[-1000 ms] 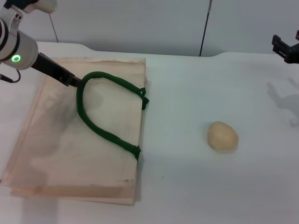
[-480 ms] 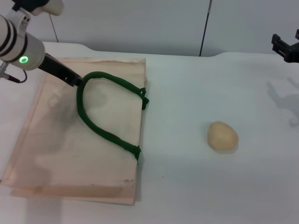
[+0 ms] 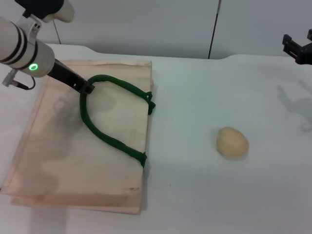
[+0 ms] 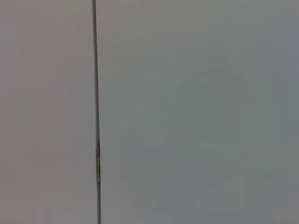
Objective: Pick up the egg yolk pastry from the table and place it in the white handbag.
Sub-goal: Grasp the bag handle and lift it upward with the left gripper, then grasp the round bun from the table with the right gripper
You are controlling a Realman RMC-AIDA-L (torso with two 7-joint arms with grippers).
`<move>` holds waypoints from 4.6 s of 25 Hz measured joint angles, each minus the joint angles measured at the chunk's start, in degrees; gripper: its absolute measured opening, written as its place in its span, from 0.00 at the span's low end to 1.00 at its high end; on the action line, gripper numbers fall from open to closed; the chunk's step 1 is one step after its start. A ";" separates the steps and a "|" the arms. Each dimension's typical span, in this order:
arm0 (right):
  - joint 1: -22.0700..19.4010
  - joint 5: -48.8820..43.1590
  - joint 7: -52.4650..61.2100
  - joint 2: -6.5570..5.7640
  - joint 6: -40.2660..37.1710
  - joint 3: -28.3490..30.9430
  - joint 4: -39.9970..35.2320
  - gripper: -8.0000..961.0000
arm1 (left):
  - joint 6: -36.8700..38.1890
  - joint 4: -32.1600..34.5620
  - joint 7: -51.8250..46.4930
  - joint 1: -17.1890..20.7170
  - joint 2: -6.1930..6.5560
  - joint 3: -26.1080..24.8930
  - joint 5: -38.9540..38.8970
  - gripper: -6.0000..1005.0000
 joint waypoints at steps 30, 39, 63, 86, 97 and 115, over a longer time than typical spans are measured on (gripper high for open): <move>0.12 0.00 0.27 0.09 1.29 -0.05 -0.01 0.73 | 5.58 -4.39 0.19 -1.31 0.01 2.20 -0.87 0.33; 0.08 0.00 0.27 0.09 1.27 -0.05 -0.01 0.73 | 8.39 -5.59 0.37 -0.86 -0.04 5.18 -0.92 0.13; -0.97 -0.71 0.09 -0.03 0.63 -5.03 0.26 0.73 | -4.62 15.27 -0.36 4.29 -0.10 5.89 -5.77 0.13; -16.88 -38.85 34.49 -0.33 4.24 -13.26 26.80 0.73 | -17.13 50.30 -4.13 13.50 -0.04 5.21 -17.99 0.13; -19.10 -53.40 48.69 -0.35 21.46 -8.24 35.17 0.73 | -17.16 52.48 -4.43 14.01 0.01 5.09 -18.60 0.13; -10.03 -60.03 55.02 -0.29 30.93 -6.27 23.92 0.84 | -16.45 52.18 -4.04 13.95 -0.06 5.10 -19.42 0.13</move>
